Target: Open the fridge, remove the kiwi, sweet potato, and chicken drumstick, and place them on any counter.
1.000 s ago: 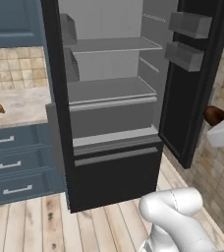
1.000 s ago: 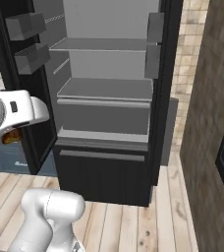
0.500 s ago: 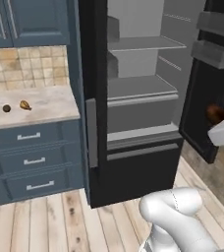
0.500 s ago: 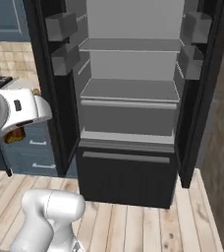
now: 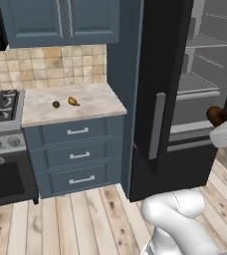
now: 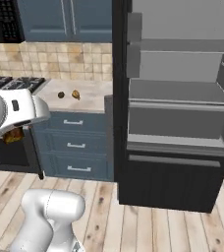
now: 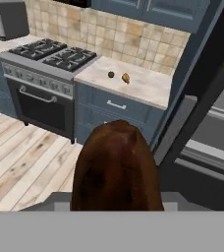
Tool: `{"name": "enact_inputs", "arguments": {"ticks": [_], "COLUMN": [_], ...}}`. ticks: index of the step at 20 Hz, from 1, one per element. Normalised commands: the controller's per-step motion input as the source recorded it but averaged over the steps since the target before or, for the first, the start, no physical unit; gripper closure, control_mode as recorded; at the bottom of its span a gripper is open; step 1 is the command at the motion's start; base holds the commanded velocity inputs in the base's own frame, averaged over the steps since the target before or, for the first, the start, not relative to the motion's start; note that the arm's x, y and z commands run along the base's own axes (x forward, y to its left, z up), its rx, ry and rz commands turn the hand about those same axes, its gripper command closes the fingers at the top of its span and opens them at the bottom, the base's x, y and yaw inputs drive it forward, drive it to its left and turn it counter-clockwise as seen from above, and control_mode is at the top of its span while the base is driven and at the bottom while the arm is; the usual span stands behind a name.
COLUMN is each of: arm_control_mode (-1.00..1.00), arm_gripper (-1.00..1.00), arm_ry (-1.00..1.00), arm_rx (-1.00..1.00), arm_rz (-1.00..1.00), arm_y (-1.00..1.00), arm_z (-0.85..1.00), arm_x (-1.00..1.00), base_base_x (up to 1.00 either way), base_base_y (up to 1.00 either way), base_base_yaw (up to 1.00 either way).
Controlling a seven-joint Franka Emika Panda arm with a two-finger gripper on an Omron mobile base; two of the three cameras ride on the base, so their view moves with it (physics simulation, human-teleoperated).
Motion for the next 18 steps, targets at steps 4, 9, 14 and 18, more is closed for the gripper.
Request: {"name": "enact_inputs", "arguments": {"ticks": [4, 9, 14, 18], "arm_control_mode": [1.00, 1.00, 1.00, 1.00], "arm_gripper": [1.00, 1.00, 1.00, 1.00], "arm_ry": [0.00, 0.00, 0.00, 0.00], "arm_rx": [0.00, 0.00, 0.00, 0.00], "arm_rz": [0.00, 0.00, 0.00, 0.00], "arm_y": [0.00, 0.00, 0.00, 0.00], "arm_z": [0.00, 0.00, 0.00, 0.00], "arm_x": [0.00, 0.00, 0.00, 0.00], "base_base_x": [0.00, 0.02, 0.42, 0.95], "base_base_y": [1.00, 0.65, 0.23, 0.08], "base_base_yaw": [0.00, 0.07, 0.01, 0.00]}}
